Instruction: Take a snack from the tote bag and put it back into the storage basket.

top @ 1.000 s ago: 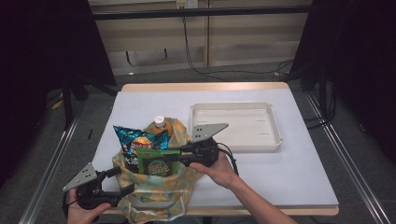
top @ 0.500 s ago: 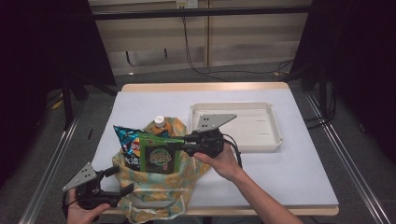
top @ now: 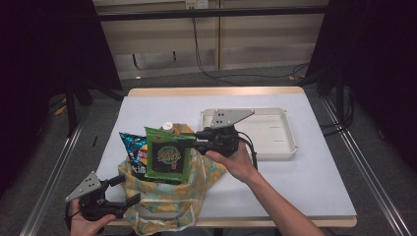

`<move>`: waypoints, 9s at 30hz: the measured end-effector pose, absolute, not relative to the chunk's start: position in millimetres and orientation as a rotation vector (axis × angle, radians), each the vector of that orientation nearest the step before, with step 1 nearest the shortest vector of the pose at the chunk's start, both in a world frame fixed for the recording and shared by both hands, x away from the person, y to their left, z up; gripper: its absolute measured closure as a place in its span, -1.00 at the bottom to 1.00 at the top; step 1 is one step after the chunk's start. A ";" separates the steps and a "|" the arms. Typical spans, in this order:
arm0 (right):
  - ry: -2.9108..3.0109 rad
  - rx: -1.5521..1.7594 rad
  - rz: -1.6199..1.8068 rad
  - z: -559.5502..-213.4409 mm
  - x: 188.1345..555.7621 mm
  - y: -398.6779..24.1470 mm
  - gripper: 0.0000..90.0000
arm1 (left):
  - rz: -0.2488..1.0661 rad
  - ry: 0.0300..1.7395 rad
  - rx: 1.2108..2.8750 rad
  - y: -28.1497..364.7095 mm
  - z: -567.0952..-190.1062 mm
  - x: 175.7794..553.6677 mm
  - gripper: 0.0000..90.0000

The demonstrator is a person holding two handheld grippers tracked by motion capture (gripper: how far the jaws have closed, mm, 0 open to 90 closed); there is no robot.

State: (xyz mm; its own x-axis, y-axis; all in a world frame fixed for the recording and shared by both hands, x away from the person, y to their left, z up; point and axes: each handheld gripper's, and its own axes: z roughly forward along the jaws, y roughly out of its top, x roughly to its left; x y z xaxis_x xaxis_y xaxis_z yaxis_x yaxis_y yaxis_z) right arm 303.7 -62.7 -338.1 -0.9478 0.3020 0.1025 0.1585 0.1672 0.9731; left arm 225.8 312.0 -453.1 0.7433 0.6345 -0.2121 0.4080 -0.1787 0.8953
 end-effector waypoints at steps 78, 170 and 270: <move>2.199 0.926 1.520 -387.6 449.8 -193.5 0.77 | 0.299 0.797 1.775 317.4 -449.3 220.5 -0.94; 2.486 1.062 1.328 -464.4 453.3 -156.8 1.00 | 0.292 0.774 1.767 319.0 -450.5 222.9 -0.92; 2.336 0.841 1.689 -405.1 347.4 -124.1 0.05 | 0.342 0.774 1.771 315.1 -445.7 218.9 -0.92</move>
State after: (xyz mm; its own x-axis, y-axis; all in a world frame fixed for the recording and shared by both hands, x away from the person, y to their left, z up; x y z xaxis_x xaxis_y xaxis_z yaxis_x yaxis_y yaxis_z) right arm 347.4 -124.1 -405.1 -0.8344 0.5111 0.2062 0.3560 0.2142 0.9096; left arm 218.9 315.1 -445.7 0.7432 0.6528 -0.1469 0.3307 -0.1675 0.9288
